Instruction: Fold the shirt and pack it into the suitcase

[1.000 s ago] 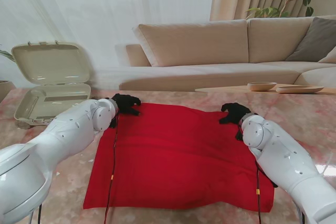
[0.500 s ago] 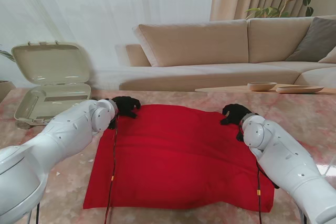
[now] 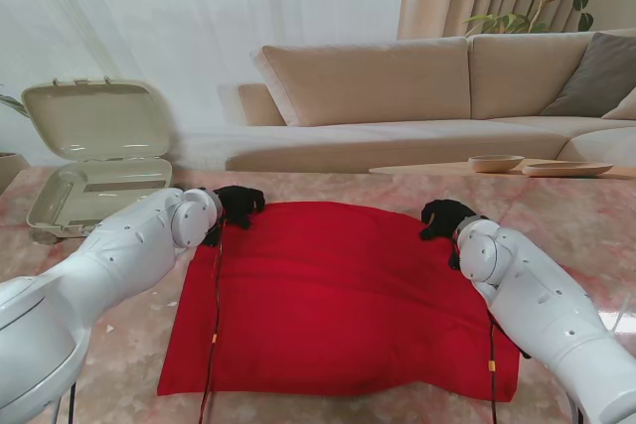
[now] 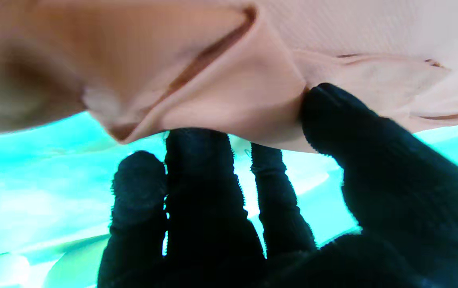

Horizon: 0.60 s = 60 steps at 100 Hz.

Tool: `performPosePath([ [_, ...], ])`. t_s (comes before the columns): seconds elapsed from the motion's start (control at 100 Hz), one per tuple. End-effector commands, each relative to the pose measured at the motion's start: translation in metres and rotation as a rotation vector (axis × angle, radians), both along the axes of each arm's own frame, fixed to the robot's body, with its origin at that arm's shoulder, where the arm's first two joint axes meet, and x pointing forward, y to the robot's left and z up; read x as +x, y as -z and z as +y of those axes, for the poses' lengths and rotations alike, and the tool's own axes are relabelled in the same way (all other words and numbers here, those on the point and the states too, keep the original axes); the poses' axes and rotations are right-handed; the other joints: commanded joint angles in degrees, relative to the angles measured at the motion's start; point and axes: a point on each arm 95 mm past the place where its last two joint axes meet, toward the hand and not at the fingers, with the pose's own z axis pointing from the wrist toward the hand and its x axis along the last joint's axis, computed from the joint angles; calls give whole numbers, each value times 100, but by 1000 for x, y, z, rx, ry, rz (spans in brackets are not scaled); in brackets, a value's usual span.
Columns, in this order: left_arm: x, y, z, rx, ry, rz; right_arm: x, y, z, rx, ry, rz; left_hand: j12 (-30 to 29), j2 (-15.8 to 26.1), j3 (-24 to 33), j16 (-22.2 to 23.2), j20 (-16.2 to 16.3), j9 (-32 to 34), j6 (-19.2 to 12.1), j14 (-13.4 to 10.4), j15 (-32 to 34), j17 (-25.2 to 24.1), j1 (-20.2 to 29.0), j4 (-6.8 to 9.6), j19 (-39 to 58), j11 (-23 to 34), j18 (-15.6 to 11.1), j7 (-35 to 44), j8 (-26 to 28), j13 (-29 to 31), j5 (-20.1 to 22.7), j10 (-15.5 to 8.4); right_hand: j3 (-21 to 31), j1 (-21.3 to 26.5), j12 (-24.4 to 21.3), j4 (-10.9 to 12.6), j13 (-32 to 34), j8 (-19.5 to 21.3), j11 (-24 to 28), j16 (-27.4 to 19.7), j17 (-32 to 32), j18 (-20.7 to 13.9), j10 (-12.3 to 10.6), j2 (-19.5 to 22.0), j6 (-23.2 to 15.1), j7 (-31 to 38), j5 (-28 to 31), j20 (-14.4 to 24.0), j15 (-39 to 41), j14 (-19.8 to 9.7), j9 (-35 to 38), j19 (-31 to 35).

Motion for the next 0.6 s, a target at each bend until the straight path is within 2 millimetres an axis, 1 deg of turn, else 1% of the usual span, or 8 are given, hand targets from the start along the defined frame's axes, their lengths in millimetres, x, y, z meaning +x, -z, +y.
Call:
performPosePath([
  [0.0,-8,15,5,17,-6,37,-6,14,-4,-26,12,40,-33,-254,348,194,196,347,12,36,363,160,153,-60,561,155,-190,312,216,234,-76,-135,243,416,153,-412,447,4,208,183,404,-202,-18,-255,-115,511,267,-142,333,-78,192,611],
  [0.06,-8,15,5,12,-10,43,-5,14,-4,-37,15,38,-6,-256,579,287,227,350,-14,25,451,203,71,-35,607,270,-197,443,375,271,-114,-144,262,726,400,-602,768,-243,344,157,760,-299,-47,-418,-196,1112,191,-299,502,-159,407,850],
  [0.11,-8,15,5,8,-13,48,-4,14,-4,-49,18,37,11,-288,779,392,255,355,-24,14,522,242,23,-6,657,374,-207,561,518,308,-127,-151,445,953,669,-674,1053,-427,395,122,1077,-368,-79,-625,-266,1637,152,-422,632,-243,661,1004],
  [0.18,-8,15,5,0,-17,52,-2,13,-4,-67,18,45,23,-312,945,463,262,376,-58,7,561,273,-13,20,676,461,-204,676,646,355,-131,-163,706,1176,808,-776,1409,-557,512,64,1463,-439,-154,-893,-357,2243,128,-570,739,-362,987,1122],
  [0.23,-8,16,4,-5,-21,52,-1,14,-4,-76,19,48,28,-313,980,473,264,387,-67,2,572,295,-23,27,689,482,-206,698,671,372,-128,-171,884,1294,855,-776,1674,-603,626,29,1977,-471,-225,-1003,-438,2645,142,-719,811,-443,1221,1063],
  [0.33,-8,15,5,-12,-25,53,1,14,-5,-80,21,58,40,-316,1029,486,266,391,-68,-5,585,299,-33,35,697,514,-209,710,695,380,-125,-182,1063,1300,853,-642,1942,-675,741,-16,2074,-483,-278,-1093,-527,3135,133,-677,831,-543,1403,1147],
  [0.49,-7,15,6,-34,-35,52,3,14,-5,-63,25,56,61,-345,1195,510,270,431,-88,-10,647,365,-82,62,728,614,-209,789,770,439,-85,-202,1418,1339,944,-239,2296,-496,933,-45,2417,-399,-445,-1174,-709,3809,131,-694,846,-675,1676,1197],
  [0.59,-7,14,6,-62,-52,44,3,12,-4,-39,28,48,81,-420,1651,572,306,496,-232,16,819,469,-233,146,824,866,-179,1273,1201,519,-124,-258,1906,1266,1107,49,2474,-397,1163,30,2587,-325,-535,-1346,-785,4071,194,-595,1025,-787,1801,1272],
])
